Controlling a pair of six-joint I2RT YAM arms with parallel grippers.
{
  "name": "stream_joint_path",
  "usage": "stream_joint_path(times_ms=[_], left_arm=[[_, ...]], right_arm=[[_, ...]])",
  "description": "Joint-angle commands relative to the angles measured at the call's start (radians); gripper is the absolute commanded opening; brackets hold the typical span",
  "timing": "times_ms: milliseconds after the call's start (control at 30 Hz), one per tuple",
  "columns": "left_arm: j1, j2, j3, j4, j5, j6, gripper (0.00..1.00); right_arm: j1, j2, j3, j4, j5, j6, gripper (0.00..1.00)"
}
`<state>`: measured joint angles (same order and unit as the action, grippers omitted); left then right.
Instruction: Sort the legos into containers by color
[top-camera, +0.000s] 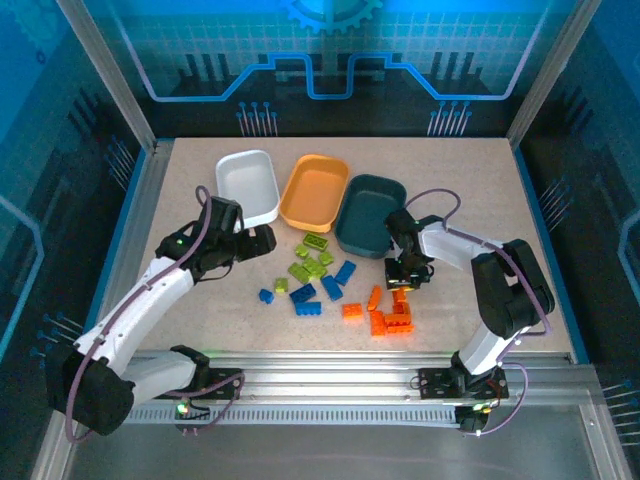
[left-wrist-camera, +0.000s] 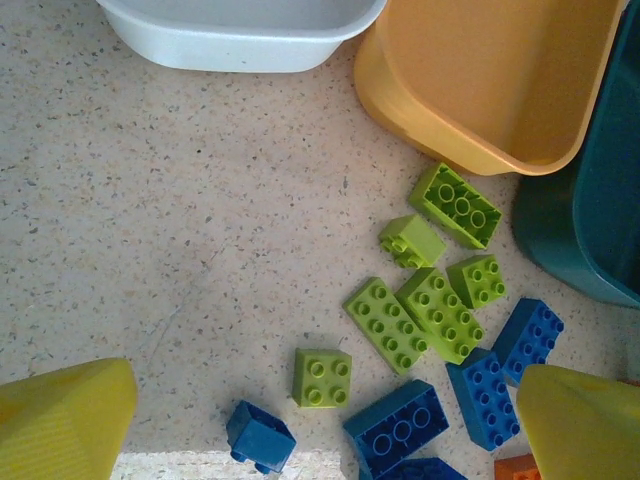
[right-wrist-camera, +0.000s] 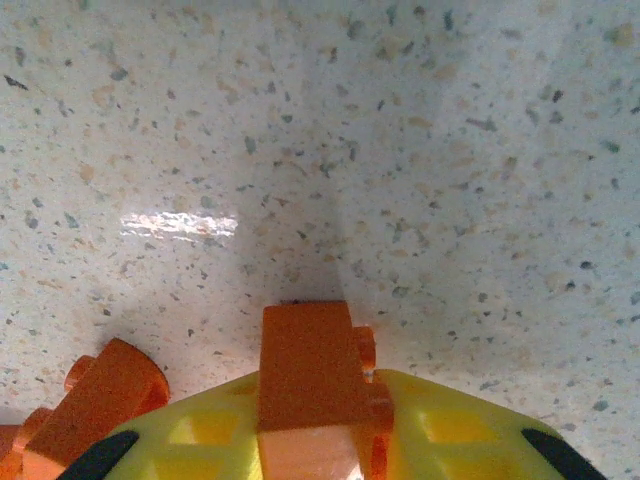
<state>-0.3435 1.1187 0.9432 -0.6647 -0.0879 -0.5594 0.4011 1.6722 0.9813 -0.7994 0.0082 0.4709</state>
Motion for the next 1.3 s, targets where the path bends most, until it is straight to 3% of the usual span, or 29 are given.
stream_joint_path(times_ms=[0,267,500,633,867,1067,1267], left_arm=[[-0.007,-0.021,-0.015,-0.028,0.016,0.006,0.99],[-0.007,0.009,0.008,-0.021,0.03,0.007,0.99],[-0.007,0.009,0.034,-0.022,0.042,0.022,0.99],[0.036,0.028,0.067,-0.025,0.061,0.055,0.99],[0.325,0.227,0.204,-0.022,0.189,0.015,0.99],[0.397,0.512,0.389,-0.003,0.173,0.04,0.98],[0.404,0.783,0.606,-0.068,0.133,0.105,0.85]], right_arm=[[0.015,-0.023,0.021,-0.014,0.044,0.006,0.23],[-0.029,-0.156,0.07,-0.109,0.079,0.011,0.18],[-0.129,-0.25,0.248,-0.184,0.021,0.012,0.18],[-0.166,-0.115,0.39,-0.159,-0.051,0.03,0.17],[-0.166,0.162,0.632,-0.122,-0.117,0.065,0.14],[-0.154,0.369,0.831,-0.159,-0.136,0.072,0.14],[-0.143,0.496,0.989,-0.224,-0.137,0.064,0.14]])
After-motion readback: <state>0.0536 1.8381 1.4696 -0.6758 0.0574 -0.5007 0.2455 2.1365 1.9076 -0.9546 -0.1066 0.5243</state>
